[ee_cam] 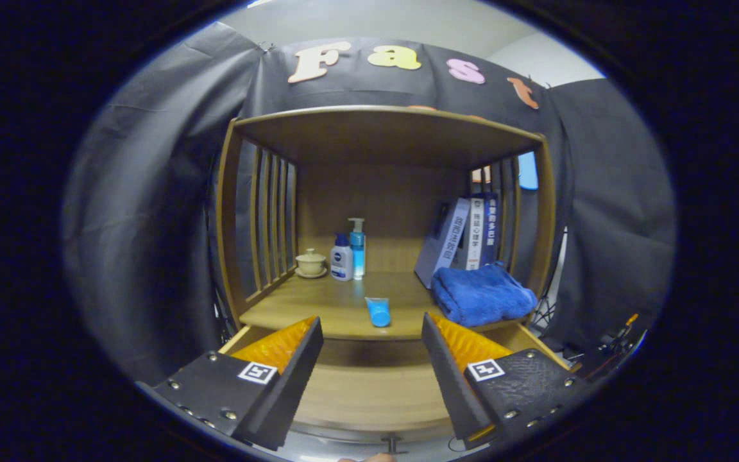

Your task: Pull open the drawer, take out the items inside it, and place them on the countertop above the cabinet.

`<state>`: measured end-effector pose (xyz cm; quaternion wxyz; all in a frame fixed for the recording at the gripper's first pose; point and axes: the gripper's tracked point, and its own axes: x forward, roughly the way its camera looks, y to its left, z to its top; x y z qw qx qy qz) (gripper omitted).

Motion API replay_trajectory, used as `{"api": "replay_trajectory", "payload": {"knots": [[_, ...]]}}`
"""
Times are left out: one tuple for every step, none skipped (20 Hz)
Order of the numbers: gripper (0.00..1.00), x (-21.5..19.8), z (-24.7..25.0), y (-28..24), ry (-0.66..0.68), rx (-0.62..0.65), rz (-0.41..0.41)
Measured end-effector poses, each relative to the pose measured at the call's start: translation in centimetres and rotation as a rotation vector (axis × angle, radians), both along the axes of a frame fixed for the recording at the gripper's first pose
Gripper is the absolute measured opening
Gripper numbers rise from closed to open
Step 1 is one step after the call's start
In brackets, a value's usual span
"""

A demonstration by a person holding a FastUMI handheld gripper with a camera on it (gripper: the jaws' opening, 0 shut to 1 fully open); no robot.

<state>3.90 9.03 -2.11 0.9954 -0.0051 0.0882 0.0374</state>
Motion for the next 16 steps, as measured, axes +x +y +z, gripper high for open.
{"api": "replay_trajectory", "payload": {"knots": [[0.92, -1.1, -0.3, -0.1, -0.007, -0.001, 0.007], [0.92, -2.3, -0.7, -0.5, -0.015, -0.008, 0.013], [0.92, -3.2, -1.4, -1.0, -0.02, -0.015, 0.011], [0.92, -4.0, -2.2, -1.6, -0.017, -0.011, 0.0], [0.92, -4.8, -3.1, -1.7, -0.005, 0.005, 0.001], [0.92, -5.5, -4.1, -1.8, 0.005, 0.017, 0.004], [0.92, -6.3, -4.9, -2.0, 0.014, 0.027, -0.002], [0.93, -6.9, -5.8, -2.4, 0.025, 0.036, -0.01], [0.93, -7.5, -6.8, -2.6, 0.044, 0.046, -0.015], [0.93, -8.0, -7.9, -2.8, 0.062, 0.052, -0.019], [0.93, -8.3, -9.0, -3.0, 0.082, 0.054, -0.025], [0.93, -8.5, -9.9, -3.2, 0.099, 0.056, -0.026], [0.93, -8.5, -10.6, -3.3, 0.108, 0.061, -0.023], [0.93, -8.2, -11.3, -3.1, 0.119, 0.068, -0.019], [0.93, -8.0, -11.9, -3.1, 0.129, 0.073, -0.013], [0.93, -7.8, -12.5, -2.8, 0.137, 0.077, -0.001]]}}
